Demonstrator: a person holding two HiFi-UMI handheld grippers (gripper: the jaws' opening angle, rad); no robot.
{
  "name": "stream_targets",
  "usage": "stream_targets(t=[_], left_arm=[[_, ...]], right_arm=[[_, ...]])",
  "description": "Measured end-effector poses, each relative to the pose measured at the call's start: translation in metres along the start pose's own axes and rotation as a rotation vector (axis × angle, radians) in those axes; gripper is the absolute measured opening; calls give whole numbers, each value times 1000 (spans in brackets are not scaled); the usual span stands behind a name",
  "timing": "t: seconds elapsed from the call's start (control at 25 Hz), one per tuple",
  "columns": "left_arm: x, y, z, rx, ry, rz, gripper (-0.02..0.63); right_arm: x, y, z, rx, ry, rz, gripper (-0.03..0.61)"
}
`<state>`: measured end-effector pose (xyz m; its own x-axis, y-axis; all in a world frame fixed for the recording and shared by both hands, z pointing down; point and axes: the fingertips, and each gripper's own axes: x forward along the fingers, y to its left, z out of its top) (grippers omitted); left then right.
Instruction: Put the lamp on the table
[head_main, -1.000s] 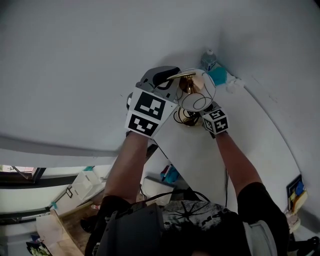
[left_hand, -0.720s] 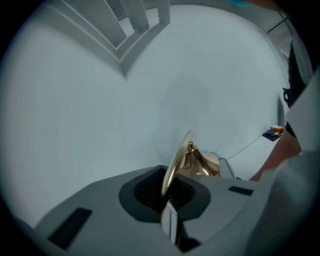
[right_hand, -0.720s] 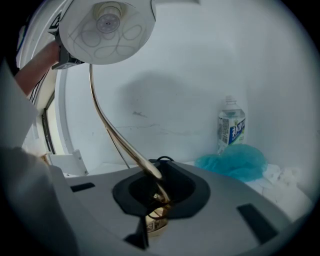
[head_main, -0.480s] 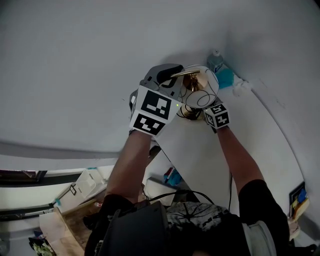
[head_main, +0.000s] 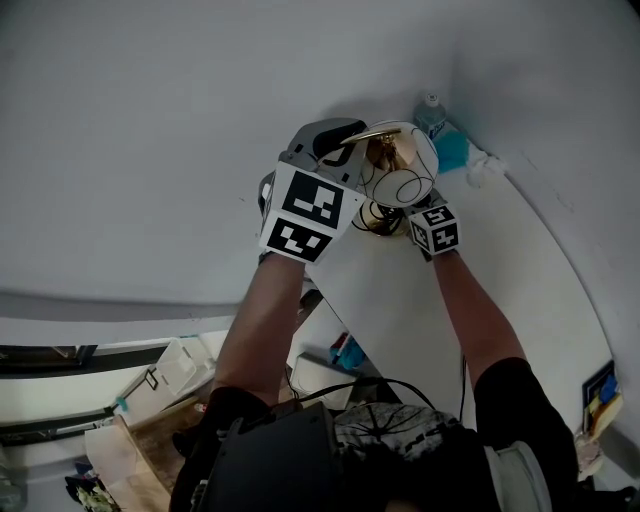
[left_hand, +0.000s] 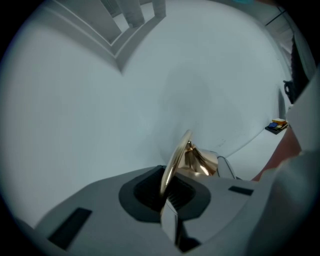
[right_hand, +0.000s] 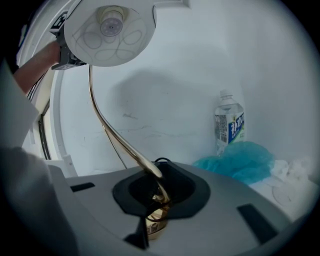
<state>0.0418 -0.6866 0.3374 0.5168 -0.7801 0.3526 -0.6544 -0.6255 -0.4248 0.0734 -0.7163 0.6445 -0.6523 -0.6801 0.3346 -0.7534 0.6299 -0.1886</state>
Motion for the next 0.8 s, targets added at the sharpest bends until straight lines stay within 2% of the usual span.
stream_targets(t=[0.8], left_arm=[[29,2,8,52,0,-21,17]], right_arm=[[6,-11,-7,45,-3,-27,26]])
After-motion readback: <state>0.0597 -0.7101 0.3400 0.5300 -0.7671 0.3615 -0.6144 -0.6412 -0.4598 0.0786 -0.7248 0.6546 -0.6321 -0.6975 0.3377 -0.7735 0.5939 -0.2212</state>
